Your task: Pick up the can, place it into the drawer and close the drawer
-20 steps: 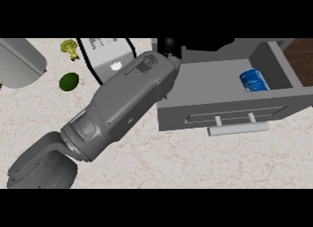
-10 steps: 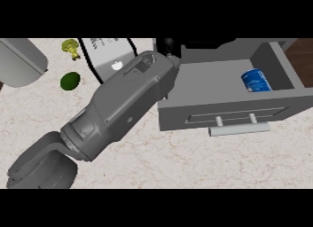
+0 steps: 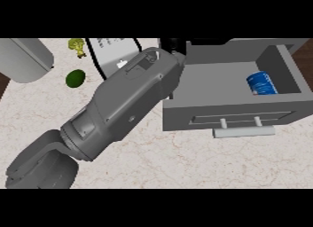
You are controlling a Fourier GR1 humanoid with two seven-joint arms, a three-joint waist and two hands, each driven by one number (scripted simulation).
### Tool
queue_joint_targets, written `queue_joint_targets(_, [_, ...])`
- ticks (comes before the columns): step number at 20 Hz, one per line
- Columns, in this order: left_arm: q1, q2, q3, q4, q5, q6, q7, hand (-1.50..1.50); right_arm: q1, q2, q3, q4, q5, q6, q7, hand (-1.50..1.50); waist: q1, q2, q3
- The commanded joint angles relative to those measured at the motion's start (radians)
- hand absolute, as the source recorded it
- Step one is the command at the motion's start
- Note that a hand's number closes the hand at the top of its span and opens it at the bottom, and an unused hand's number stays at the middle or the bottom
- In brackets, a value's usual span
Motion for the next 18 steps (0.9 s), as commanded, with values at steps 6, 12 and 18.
queue_joint_targets(6, [-0.049, 0.000, 0.020, 0.020, 0.025, -0.003, 0.049, -1.50, -0.102, 0.019, 0.270, 0.063, 0.493, -0.041, -0.101, -1.50, 0.041, -0.004, 0.000])
queue_joint_targets(12, [0.034, 0.000, 0.018, -0.034, 0.013, 0.007, 0.007, -1.50, -0.289, 0.022, 0.429, 0.285, 0.769, -0.205, -0.139, -1.50, 0.062, -0.010, -0.001])
queue_joint_targets(18, [0.036, 0.049, 0.019, -0.059, -0.034, -0.004, 0.083, -1.50, -0.450, -0.018, 0.505, 0.504, 0.939, -0.285, -0.137, -1.50, 0.081, -0.019, -0.002])
